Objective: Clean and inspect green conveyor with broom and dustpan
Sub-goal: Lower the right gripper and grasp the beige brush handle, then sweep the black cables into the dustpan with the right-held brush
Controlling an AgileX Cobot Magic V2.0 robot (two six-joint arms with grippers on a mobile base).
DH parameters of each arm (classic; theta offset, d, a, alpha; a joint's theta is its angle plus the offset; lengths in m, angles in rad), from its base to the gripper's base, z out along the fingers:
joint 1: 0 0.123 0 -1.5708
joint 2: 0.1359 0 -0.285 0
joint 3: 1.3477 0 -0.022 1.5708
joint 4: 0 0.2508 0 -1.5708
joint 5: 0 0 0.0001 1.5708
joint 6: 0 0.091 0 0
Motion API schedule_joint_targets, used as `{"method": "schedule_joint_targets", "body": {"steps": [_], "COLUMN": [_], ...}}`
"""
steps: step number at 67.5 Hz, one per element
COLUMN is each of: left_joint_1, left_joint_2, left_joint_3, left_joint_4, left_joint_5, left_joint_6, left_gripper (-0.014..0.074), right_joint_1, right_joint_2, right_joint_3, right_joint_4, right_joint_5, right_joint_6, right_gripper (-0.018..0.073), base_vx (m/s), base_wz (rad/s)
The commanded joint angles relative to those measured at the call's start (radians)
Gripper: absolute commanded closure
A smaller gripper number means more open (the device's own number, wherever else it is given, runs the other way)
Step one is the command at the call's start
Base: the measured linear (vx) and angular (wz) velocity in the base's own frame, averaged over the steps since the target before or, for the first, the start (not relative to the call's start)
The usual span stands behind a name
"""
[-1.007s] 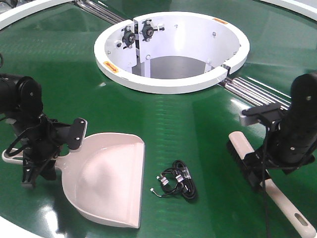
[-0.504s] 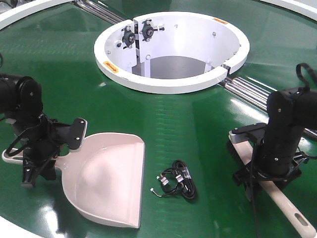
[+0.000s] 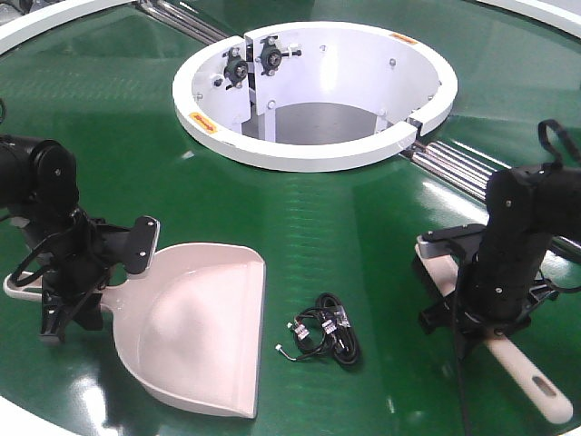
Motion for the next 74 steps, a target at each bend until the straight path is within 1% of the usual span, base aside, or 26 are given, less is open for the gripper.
{"method": "schedule_joint_targets", "body": {"steps": [1, 11, 22, 27, 35, 37, 44, 49, 56, 65, 74], "left_joint_1": [-0.005, -0.005, -0.005, -0.005, -0.005, -0.005, -0.005, -0.005, -0.005, -0.005, -0.005], "left_joint_2": [-0.040, -0.040, -0.040, -0.040, -0.040, -0.040, -0.040, -0.040, -0.040, -0.040, -0.040], "left_joint_3": [-0.027, -0.027, -0.027, -0.027, -0.027, -0.027, -0.027, -0.027, -0.027, -0.027, -0.027], "left_joint_4": [-0.017, -0.017, -0.017, -0.017, -0.017, -0.017, -0.017, -0.017, -0.017, -0.017, -0.017], "left_joint_5": [-0.004, -0.004, -0.004, -0.004, -0.004, -0.004, -0.004, -0.004, -0.004, -0.004, -0.004], "left_joint_6": [-0.010, -0.010, -0.010, -0.010, -0.010, -0.010, -0.010, -0.010, -0.010, -0.010, -0.010], "left_gripper": [0.0604, 0.0604, 0.0604, 0.0604, 0.0604, 0.0604, 0.0604, 0.0604, 0.0604, 0.0604, 0.0603], "right_joint_1": [-0.001, 0.009, 0.069, 0.117, 0.213, 0.246, 0.314, 0.333, 0.337, 0.337, 0.337], "right_joint_2": [-0.087, -0.164, -0.236, -0.247, -0.245, -0.245, -0.242, -0.235, -0.212, -0.171, -0.131], "right_joint_3": [-0.026, -0.026, -0.026, -0.025, -0.023, -0.023, -0.023, -0.023, -0.023, -0.023, -0.023], "right_joint_4": [0.000, 0.011, 0.007, 0.007, 0.013, 0.018, 0.038, 0.053, 0.059, 0.063, 0.097], "right_joint_5": [-0.003, 0.002, 0.043, 0.071, 0.104, 0.104, 0.085, 0.077, 0.092, 0.129, 0.152], "right_joint_6": [0.015, 0.055, 0.119, 0.154, 0.227, 0.256, 0.316, 0.360, 0.408, 0.436, 0.439], "right_gripper": [0.0570, 0.0566, 0.0564, 0.0564, 0.0564, 0.0564, 0.0564, 0.0564, 0.0564, 0.0564, 0.0564], "base_vx": [0.00, 0.00, 0.00, 0.00, 0.00, 0.00, 0.00, 0.00, 0.00, 0.00, 0.00], "base_wz": [0.00, 0.00, 0.00, 0.00, 0.00, 0.00, 0.00, 0.00, 0.00, 0.00, 0.00]}}
